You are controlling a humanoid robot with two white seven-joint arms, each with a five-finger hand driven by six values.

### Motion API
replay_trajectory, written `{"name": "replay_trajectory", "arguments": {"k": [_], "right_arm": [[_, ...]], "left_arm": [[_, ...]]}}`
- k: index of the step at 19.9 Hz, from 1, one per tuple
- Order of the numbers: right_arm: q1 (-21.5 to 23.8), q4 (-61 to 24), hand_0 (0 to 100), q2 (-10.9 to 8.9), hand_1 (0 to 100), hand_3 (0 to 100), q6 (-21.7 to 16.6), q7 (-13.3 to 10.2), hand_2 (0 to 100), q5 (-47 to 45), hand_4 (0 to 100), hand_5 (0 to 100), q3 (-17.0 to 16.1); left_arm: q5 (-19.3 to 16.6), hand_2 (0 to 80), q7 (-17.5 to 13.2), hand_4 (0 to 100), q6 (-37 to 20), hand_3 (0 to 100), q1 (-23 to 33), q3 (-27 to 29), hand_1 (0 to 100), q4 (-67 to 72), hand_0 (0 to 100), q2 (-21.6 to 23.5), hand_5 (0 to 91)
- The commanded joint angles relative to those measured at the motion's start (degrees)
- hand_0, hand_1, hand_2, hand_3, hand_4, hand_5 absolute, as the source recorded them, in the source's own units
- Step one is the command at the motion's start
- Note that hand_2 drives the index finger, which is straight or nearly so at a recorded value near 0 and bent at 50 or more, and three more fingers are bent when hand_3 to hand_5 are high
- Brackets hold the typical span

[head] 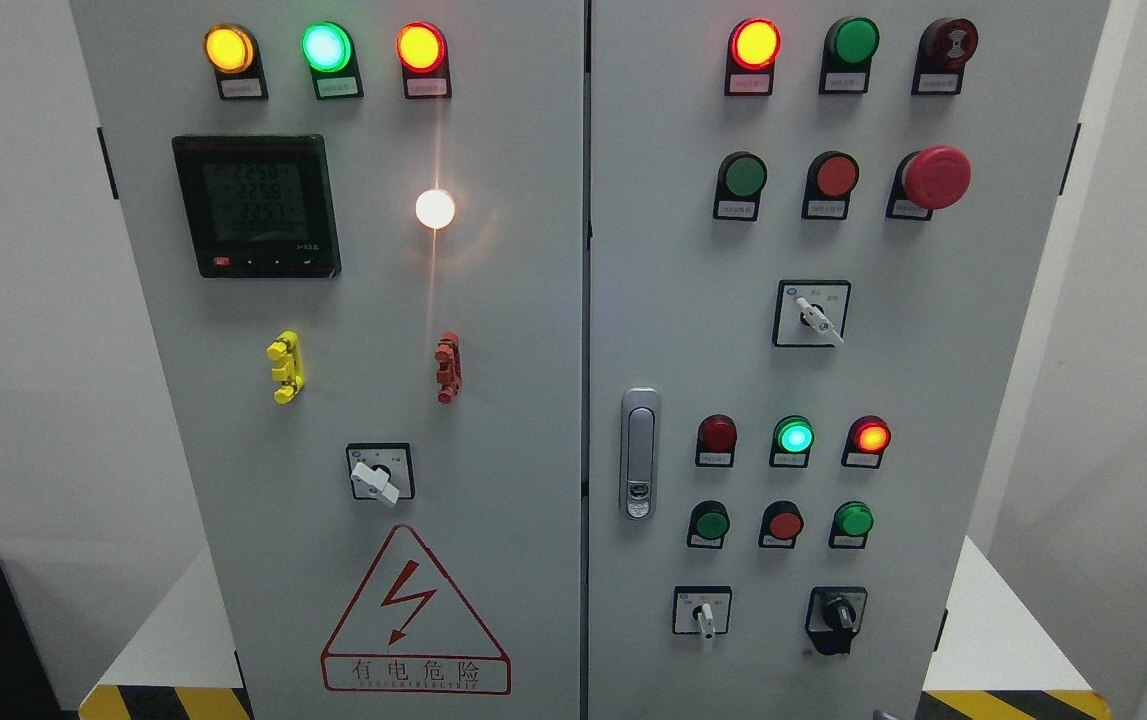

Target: Flip black knob to close circuit

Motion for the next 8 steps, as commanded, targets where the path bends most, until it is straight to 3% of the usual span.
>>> {"name": "replay_trajectory", "arguments": {"k": [1,8], "right_arm": [[3.6,-1.7,0,-0.45,0,1,-0.5,1.5,0,-10.9,0,0,1.9],[4.7,-1.8,0,-0.45,0,0,-1.7,1.7,0,-11.7,0,0,2.1]], "left_arm": [[0.0,0.0,0.0,0,0.0,0,0.0,0.0,56,0.0,12,0.0,0.0],[0.0,0.0,0.0,0,0.0,0,0.0,0.0,56,0.0,12,0.0,0.0]]}}
